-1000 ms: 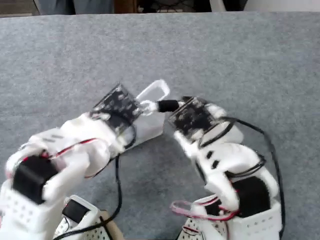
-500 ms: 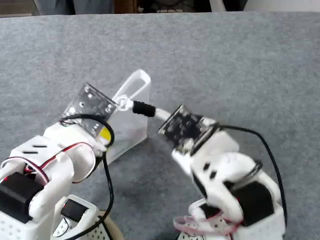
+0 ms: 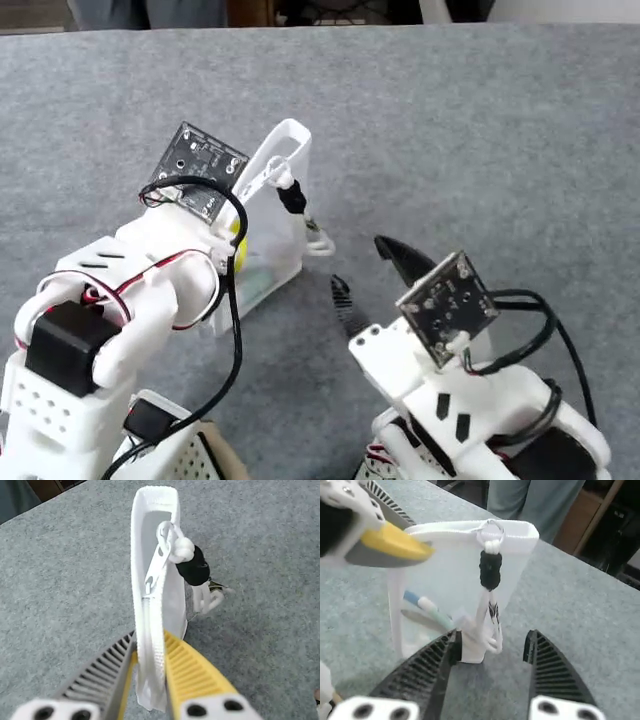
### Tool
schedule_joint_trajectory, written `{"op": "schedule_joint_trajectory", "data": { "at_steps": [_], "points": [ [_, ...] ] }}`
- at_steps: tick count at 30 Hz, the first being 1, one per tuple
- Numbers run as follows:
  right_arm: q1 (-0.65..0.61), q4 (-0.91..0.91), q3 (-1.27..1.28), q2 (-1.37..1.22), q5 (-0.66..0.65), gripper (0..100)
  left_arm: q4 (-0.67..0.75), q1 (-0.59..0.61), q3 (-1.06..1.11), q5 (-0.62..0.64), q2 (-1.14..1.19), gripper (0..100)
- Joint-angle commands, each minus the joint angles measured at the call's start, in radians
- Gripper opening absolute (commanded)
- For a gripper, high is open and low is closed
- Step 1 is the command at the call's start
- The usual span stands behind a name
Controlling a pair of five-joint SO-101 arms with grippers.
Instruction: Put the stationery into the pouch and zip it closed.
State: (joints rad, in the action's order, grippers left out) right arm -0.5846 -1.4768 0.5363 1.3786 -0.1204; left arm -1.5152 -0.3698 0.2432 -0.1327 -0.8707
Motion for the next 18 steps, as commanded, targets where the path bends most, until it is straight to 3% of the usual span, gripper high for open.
{"op": "schedule_joint_trajectory", "data": {
  "at_steps": [1, 7, 12, 18],
  "points": [
    [-0.046, 0.084, 0.064, 0.016, 0.012, 21.7, 0.021, -0.022, -0.033, 0.012, 0.006, 3],
    [-0.052, 0.427, 0.274, 0.013, 0.043, 21.0, -0.031, -0.021, -0.031, 0.012, -0.005, 3],
    [-0.034, 0.612, 0.378, 0.013, 0.04, 10.5, -0.078, -0.024, -0.039, 0.009, -0.009, 3],
    [0.011, 0.68, 0.415, -0.001, 0.038, 11.6, -0.08, -0.013, -0.016, 0.011, -0.08, 3]
  ]
}}
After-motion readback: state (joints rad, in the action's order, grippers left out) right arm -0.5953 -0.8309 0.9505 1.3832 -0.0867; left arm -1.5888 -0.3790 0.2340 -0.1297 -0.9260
